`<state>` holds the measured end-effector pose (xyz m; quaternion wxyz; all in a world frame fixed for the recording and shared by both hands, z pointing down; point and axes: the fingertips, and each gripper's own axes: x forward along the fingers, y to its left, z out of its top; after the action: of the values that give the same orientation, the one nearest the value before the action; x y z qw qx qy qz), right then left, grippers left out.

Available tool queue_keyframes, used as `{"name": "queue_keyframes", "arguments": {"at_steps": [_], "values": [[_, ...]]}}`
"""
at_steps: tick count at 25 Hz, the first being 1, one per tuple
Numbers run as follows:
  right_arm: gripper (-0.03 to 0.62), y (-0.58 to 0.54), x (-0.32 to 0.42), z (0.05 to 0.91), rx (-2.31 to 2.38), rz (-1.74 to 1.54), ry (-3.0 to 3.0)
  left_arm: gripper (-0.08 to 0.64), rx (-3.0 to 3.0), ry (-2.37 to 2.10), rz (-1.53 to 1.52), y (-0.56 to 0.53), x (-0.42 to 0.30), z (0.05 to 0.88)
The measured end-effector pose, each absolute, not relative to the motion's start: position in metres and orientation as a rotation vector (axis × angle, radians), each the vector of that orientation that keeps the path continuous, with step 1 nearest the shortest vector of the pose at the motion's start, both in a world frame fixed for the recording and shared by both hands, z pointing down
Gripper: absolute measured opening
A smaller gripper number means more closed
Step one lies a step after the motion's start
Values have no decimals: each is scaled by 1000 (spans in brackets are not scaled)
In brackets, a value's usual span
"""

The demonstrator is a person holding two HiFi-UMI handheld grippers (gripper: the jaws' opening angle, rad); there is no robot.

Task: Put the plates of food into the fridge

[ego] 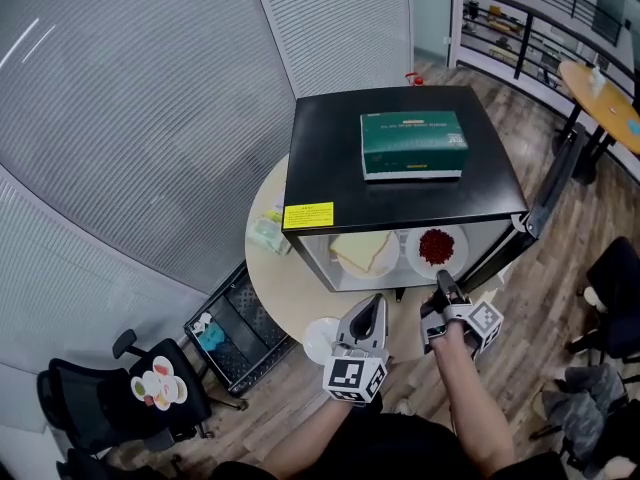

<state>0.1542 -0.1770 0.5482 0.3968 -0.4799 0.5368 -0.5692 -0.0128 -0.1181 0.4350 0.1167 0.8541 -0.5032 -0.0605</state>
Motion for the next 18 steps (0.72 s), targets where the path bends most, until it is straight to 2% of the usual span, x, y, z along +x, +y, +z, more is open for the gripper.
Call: {"name": "queue_keyframes", "arguments": {"at_steps": [18], "values": [[18, -208, 152, 568, -1229, -1473, 1289, 3, 2482, -1454, -159, -138, -19, 447]]}}
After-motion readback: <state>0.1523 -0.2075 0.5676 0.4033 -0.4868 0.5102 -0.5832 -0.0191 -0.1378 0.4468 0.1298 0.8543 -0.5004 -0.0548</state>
